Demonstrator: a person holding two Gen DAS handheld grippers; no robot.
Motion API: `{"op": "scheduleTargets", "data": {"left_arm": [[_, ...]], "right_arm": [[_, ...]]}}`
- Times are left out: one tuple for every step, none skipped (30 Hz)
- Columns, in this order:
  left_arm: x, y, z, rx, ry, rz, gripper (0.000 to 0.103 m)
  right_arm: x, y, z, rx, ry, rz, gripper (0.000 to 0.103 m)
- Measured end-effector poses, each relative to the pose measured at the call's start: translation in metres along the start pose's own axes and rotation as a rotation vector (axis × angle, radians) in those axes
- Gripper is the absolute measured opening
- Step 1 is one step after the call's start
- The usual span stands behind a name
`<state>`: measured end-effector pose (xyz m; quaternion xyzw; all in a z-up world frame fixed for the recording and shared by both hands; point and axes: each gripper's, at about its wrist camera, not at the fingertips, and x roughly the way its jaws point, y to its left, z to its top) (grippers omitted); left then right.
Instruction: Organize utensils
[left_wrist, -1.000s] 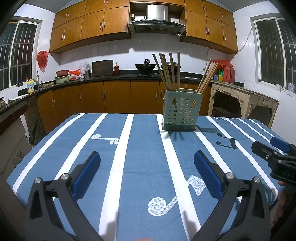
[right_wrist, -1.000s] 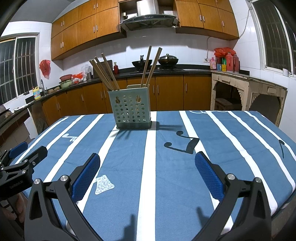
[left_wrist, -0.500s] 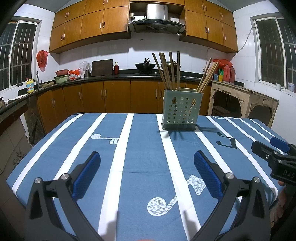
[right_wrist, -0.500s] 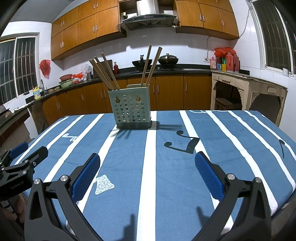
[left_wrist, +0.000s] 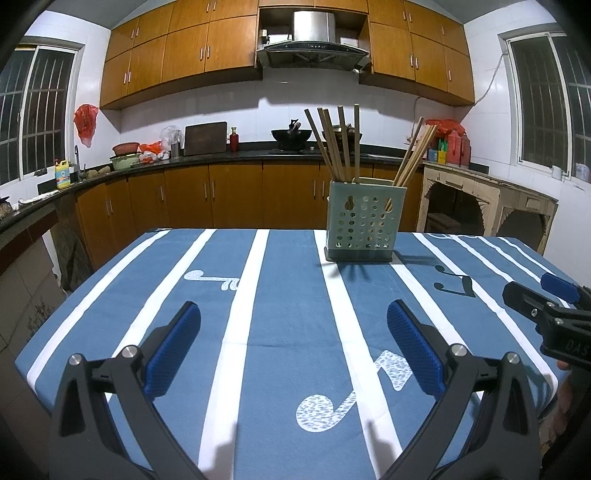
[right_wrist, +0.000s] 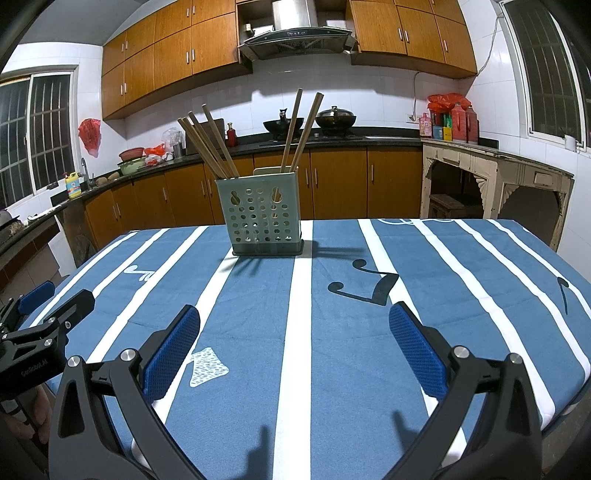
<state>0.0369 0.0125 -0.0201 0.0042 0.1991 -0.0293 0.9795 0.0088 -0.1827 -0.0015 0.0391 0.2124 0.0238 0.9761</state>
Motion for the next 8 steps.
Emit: {"op": "scheduleTargets", "data": {"left_arm": [[0.0001, 0.0002, -0.0001, -0.001, 0.003, 0.0, 0.099], [0.0001, 0.0005, -0.0003, -0.005, 0.006, -0.001, 0.099], [0.0003, 0.0017, 0.0, -0.009, 0.009, -0.002, 0.099], [0.0006, 0.0021, 0.0009, -0.012, 0.01, -0.002, 0.099], [0.0, 0.0029, 0.001, -0.015, 0.01, -0.002, 0.099], [-0.0006, 0.0036, 0.0011, -0.016, 0.01, -0.001, 0.099], [-0.0012, 0.0042, 0.0011, -0.017, 0.009, -0.002, 0.099], [-0.0016, 0.0049, 0.0011, -0.017, 0.009, -0.002, 0.099]], "right_arm": [[0.0002, -0.0002, 0.0006, 0.0, 0.0, 0.0, 0.101], [0.0001, -0.0002, 0.0005, 0.0, 0.0, 0.0, 0.101], [0.0002, -0.0003, 0.0008, 0.0, 0.0, 0.0, 0.101], [0.0001, -0.0004, 0.0009, 0.0, 0.001, 0.0, 0.101], [0.0001, -0.0004, 0.0009, 0.0, 0.0, 0.0, 0.101], [0.0001, -0.0005, 0.001, 0.0, 0.0, 0.0, 0.101], [-0.0001, -0.0004, 0.0004, 0.001, 0.0, 0.0, 0.101], [0.0, -0.0006, 0.0009, 0.0, 0.001, 0.001, 0.101]]}}
